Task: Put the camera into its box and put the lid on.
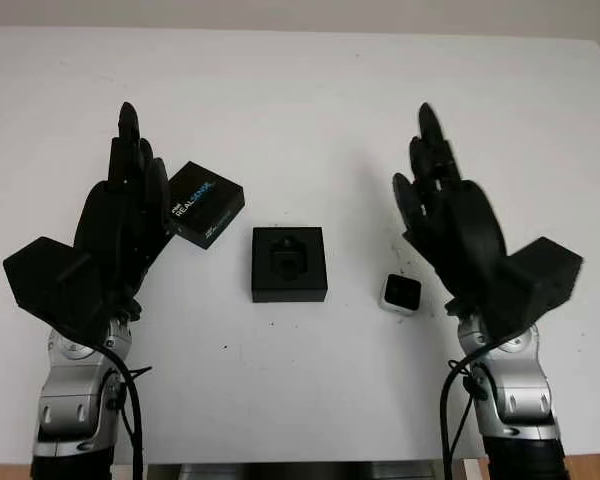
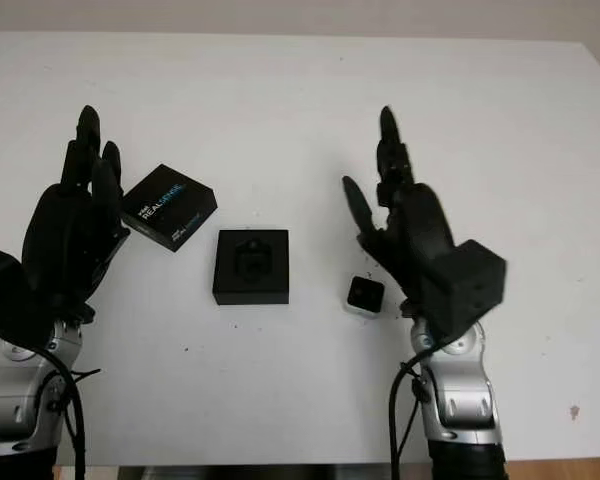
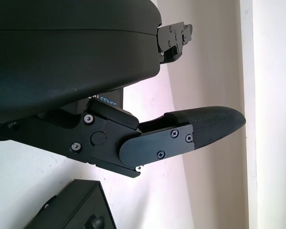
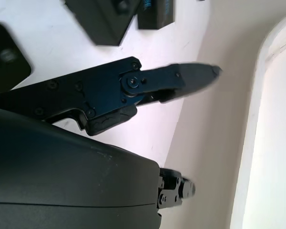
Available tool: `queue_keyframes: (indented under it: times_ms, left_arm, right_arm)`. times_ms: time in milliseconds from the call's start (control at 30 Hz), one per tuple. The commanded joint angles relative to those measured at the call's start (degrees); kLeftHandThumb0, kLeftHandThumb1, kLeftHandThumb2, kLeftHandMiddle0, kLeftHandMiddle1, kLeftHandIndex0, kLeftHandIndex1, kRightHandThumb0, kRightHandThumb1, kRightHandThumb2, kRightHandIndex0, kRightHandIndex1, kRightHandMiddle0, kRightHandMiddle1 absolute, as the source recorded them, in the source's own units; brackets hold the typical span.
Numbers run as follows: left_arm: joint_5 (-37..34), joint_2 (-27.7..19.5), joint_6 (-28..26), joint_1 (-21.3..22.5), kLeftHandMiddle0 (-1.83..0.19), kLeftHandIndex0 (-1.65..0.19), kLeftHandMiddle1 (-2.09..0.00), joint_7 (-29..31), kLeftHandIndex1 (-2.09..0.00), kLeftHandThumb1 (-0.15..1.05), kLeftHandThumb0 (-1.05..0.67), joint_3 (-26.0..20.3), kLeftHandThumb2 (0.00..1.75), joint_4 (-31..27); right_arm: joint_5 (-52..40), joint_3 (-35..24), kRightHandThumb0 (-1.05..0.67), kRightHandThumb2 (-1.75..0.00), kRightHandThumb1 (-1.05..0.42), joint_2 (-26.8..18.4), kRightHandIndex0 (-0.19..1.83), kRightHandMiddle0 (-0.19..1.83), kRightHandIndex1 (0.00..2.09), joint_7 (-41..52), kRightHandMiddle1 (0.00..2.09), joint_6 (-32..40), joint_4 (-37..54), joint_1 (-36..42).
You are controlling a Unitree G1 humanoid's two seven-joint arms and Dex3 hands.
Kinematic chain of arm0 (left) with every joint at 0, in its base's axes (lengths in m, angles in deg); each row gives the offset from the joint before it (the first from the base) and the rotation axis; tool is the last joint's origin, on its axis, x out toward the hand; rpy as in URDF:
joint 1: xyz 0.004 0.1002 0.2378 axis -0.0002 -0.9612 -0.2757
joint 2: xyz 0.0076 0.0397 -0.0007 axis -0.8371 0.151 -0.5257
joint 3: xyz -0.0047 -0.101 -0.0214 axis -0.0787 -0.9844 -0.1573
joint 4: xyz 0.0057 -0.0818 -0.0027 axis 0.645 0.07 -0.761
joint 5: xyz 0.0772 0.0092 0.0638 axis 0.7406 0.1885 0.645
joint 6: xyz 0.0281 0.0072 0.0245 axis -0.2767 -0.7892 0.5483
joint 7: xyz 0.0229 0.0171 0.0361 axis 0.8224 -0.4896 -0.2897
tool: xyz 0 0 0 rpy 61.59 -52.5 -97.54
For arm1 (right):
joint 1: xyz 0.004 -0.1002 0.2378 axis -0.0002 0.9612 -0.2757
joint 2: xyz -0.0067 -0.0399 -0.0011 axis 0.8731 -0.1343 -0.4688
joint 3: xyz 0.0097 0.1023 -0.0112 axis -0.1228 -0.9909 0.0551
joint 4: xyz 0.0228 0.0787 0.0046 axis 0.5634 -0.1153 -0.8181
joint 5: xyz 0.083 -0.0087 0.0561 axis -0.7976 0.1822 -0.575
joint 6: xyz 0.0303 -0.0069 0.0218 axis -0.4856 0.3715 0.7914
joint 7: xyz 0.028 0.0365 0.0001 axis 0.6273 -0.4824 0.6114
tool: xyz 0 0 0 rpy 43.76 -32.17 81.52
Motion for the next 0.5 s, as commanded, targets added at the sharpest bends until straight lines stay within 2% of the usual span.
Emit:
queue_keyframes:
  times_ms: [0,33,100,133,233,333,467]
  left_arm:
    - [-0.02,0.25,0.86,-1.14,0.19,0.19,0.0,-0.12,0.0,1.05,-0.88,-0.13,0.68,-0.35]
    - [-0.11,0.28,0.86,-1.29,0.19,0.19,0.0,-0.05,0.0,1.05,-0.88,-0.12,0.68,-0.42]
    - [0.06,0.31,1.15,-1.55,0.19,0.19,0.0,-0.04,0.0,1.05,-0.87,0.04,0.69,-0.54]
    - [0.07,0.38,1.26,-1.71,0.19,0.19,0.0,-0.05,0.0,1.05,-0.87,0.09,0.69,-0.63]
    - [-0.04,0.46,1.93,-2.34,0.19,0.19,0.0,0.27,0.0,1.05,-0.86,0.31,0.69,-1.05]
    - [-0.05,0.1,2.4,-2.77,0.19,0.19,0.0,0.96,0.0,1.05,-0.86,0.58,0.72,-1.11]
    - [-0.35,0.33,3.4,-3.15,0.19,0.19,0.0,1.34,0.0,1.05,-0.85,0.48,0.72,-0.56]
  right_arm:
    - [3.34,-1.17,-0.64,-0.05,-0.88,-4.21,0.32,0.22,0.31,0.48,0.47,-1.78,4.23,2.37]
    - [4.57,-1.4,-0.66,-0.05,-0.86,-5.45,0.37,0.23,0.38,0.77,0.56,-2.08,5.24,3.07]
    - [5.4,-2.03,-0.66,-0.05,-0.85,-7.59,0.37,0.23,0.42,2.05,0.6,-2.42,7.01,4.7]
    - [6.02,-2.34,-0.68,-0.05,-0.85,-8.71,0.35,0.24,0.4,2.73,0.57,-2.0,8.16,5.73]
    - [8.25,-3.06,-0.73,-0.05,-0.85,-11.93,0.33,0.36,0.23,4.49,0.3,-3.37,10.27,8.96]
    - [12.13,-3.89,-0.8,-0.06,-0.87,-14.94,0.3,0.37,0.14,5.49,0.2,-3.93,13.05,12.81]
    - [12.42,-4.91,-0.81,-0.05,-0.87,-15.72,0.25,0.37,0.08,6.4,0.14,-3.67,14.4,15.83]
